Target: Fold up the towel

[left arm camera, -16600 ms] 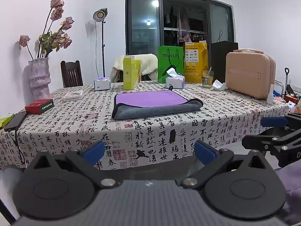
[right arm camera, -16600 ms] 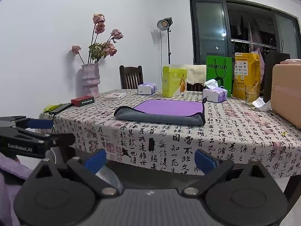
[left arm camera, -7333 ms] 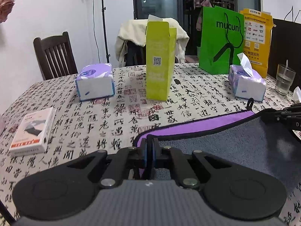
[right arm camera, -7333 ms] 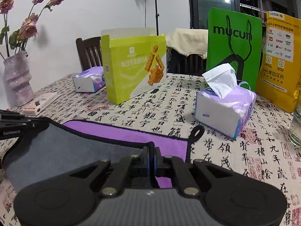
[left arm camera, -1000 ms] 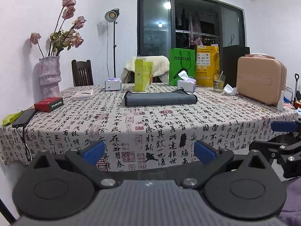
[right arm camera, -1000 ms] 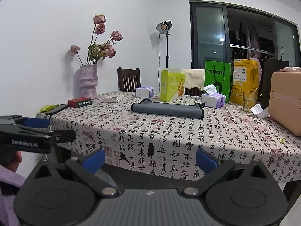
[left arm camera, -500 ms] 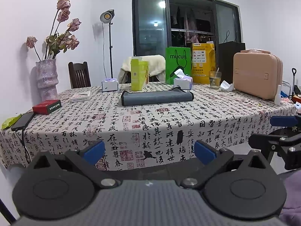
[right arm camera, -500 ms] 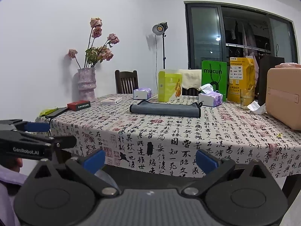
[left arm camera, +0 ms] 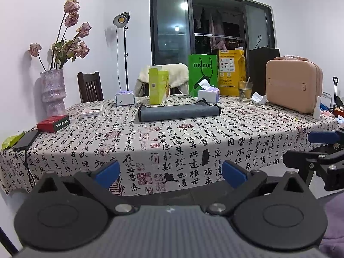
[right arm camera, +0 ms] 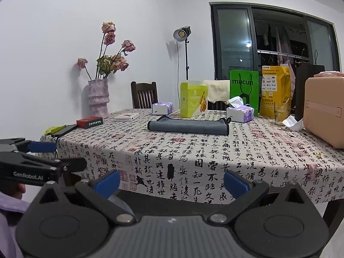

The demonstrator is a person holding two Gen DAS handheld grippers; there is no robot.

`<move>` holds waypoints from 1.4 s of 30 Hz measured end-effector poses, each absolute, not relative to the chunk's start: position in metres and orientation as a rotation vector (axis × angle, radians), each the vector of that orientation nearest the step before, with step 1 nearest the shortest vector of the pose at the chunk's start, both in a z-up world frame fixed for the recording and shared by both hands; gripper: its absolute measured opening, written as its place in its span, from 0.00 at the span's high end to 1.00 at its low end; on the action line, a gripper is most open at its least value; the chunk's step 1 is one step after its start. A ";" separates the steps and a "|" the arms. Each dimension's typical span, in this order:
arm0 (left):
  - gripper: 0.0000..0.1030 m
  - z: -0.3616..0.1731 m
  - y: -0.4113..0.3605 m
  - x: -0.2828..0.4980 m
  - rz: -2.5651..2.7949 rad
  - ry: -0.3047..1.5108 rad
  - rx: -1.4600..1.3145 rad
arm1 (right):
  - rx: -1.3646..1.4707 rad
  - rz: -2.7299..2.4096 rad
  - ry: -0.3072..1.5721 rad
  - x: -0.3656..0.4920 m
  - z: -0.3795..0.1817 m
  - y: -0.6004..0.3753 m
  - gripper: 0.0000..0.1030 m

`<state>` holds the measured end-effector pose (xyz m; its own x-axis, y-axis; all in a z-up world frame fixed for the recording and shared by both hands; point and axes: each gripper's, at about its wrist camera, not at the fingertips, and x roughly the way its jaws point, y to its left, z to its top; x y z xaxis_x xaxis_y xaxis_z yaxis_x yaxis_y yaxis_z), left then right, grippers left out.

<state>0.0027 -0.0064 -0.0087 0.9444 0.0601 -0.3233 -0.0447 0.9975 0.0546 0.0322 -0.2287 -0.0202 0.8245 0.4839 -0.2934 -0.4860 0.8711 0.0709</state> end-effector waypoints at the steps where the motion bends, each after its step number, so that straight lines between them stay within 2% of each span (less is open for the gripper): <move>1: 0.00 -0.008 -0.008 0.002 0.053 0.331 0.047 | -0.007 0.517 0.311 0.032 -0.020 -0.229 0.00; 42: 0.00 -0.006 -0.008 0.002 0.054 0.324 0.053 | -0.007 0.523 0.313 0.033 -0.020 -0.227 0.00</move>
<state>0.0024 -0.0082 -0.0056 0.9467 0.0618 -0.3162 -0.0448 0.9972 0.0606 0.0334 -0.2274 -0.0199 0.8199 0.4903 -0.2955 -0.4925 0.8673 0.0726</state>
